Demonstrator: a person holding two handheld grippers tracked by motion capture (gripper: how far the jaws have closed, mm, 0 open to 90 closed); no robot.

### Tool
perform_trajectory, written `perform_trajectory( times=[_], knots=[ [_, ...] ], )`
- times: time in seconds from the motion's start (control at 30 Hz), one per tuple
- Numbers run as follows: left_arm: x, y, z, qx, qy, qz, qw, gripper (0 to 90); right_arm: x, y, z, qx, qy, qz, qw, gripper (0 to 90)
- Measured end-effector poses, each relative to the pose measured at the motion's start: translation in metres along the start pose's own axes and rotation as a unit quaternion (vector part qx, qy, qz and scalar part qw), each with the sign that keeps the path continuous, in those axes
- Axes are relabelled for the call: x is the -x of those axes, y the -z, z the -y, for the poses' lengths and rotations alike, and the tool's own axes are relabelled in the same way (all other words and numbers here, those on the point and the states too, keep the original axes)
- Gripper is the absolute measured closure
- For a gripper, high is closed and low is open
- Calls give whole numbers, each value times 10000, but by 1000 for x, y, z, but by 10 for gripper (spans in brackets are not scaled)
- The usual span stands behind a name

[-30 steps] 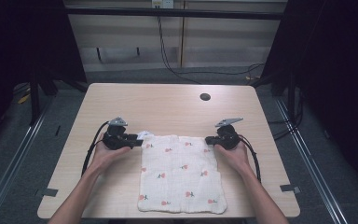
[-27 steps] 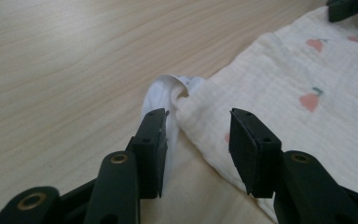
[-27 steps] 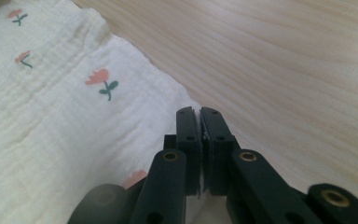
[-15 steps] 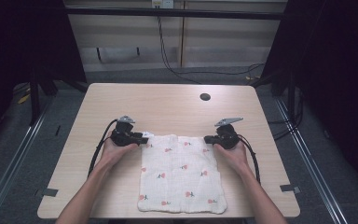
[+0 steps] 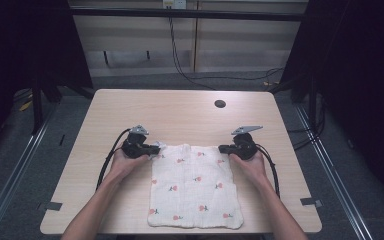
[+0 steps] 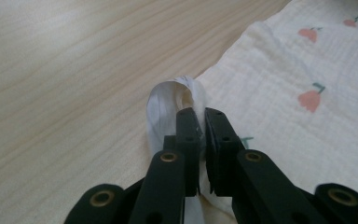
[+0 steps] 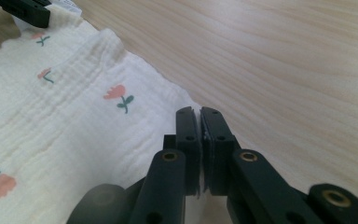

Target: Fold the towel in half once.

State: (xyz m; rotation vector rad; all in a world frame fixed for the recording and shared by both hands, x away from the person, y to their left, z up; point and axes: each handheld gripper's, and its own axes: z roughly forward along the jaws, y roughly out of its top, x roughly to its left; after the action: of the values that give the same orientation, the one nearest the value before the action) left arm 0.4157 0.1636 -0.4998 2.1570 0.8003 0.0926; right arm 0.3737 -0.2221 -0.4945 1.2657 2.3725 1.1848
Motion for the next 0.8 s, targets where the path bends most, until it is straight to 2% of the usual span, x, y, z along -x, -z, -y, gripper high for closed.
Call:
perform_trajectory(
  times=[0.1,0.23,0.37,0.63,0.8],
  knots=[
    [0,10,-4,218,66,34,9997,853,2,7,-1,92,-28,-4,10000,867],
    [-3,19,-5,364,142,82,9992,853,5,14,-2,194,-46,-66,9998,867],
    [0,26,-8,593,130,178,9980,853,8,20,-4,328,-91,-105,9994,867],
    [1,28,-17,639,90,204,9977,853,13,31,-12,453,-140,-96,9988,867],
    [-1,36,-26,752,89,162,9970,854,15,38,-25,542,-32,-52,9985,868]
  ],
)
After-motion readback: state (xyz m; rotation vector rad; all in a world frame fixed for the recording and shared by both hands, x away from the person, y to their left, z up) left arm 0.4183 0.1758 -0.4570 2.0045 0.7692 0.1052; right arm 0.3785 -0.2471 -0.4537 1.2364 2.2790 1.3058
